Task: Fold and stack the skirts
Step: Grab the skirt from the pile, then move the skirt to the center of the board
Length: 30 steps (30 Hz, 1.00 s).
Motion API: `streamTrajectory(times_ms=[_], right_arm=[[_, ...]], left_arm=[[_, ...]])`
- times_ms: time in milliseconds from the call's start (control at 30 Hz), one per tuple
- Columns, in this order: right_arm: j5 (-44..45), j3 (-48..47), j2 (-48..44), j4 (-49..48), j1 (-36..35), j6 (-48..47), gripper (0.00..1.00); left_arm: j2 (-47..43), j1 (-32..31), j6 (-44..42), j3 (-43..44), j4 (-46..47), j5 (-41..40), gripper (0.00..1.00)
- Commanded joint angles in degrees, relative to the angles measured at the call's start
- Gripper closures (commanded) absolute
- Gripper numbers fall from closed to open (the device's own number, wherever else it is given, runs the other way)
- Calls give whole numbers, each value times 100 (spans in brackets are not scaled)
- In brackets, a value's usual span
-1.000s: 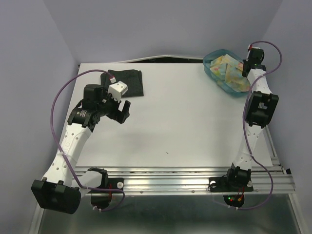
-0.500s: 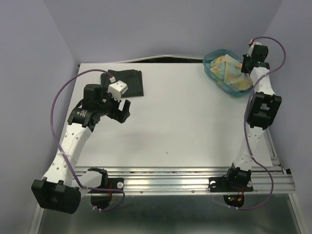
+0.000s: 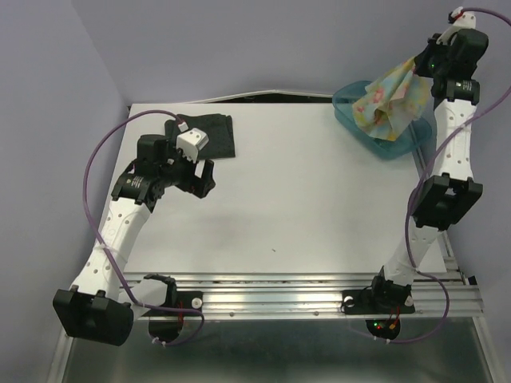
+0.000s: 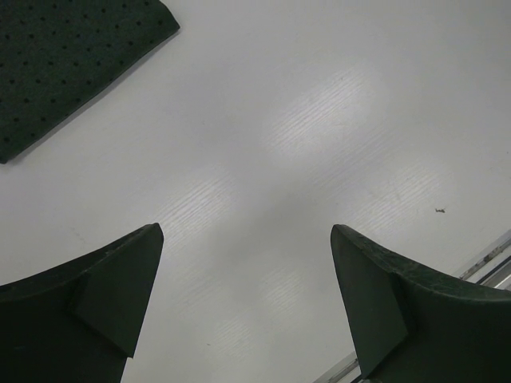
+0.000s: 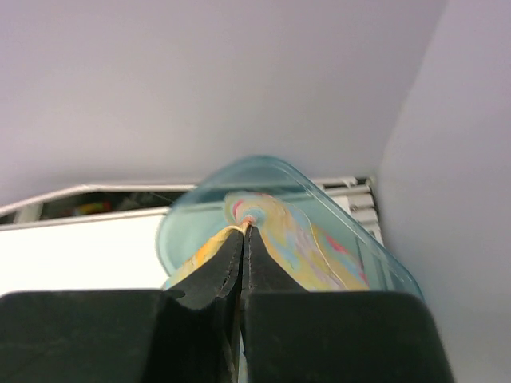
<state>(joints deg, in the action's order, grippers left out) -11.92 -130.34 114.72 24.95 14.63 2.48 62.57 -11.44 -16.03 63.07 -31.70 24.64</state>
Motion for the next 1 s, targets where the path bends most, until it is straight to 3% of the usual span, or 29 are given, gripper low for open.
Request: streamTrajectory(times_ms=[0,300,600,733,833,933,967], right_arm=[[-723,-526,-545,-517,40,516,99],[-1857,-484,-1486,-1115,40,1281,99],[-3114,615,-2541,-1879,40,2449,99],[-3649,1343,-2814,-2020,40,2950,99],[-4212,2397,-3208,-2196,-74,3048,99],[-4634,3715,-3481,-2074,-197,2488,99],[-4652,4301,-3639,-1647,-320,1815,99]], left_arm=[[-51,89,153,241,217,120,1],[-60,230,302,346,244,146,1],[-148,265,311,513,314,348,1],[-148,265,294,557,288,410,1],[-131,265,224,584,253,515,1],[-96,265,40,558,183,620,1],[-61,265,-13,540,156,673,1]])
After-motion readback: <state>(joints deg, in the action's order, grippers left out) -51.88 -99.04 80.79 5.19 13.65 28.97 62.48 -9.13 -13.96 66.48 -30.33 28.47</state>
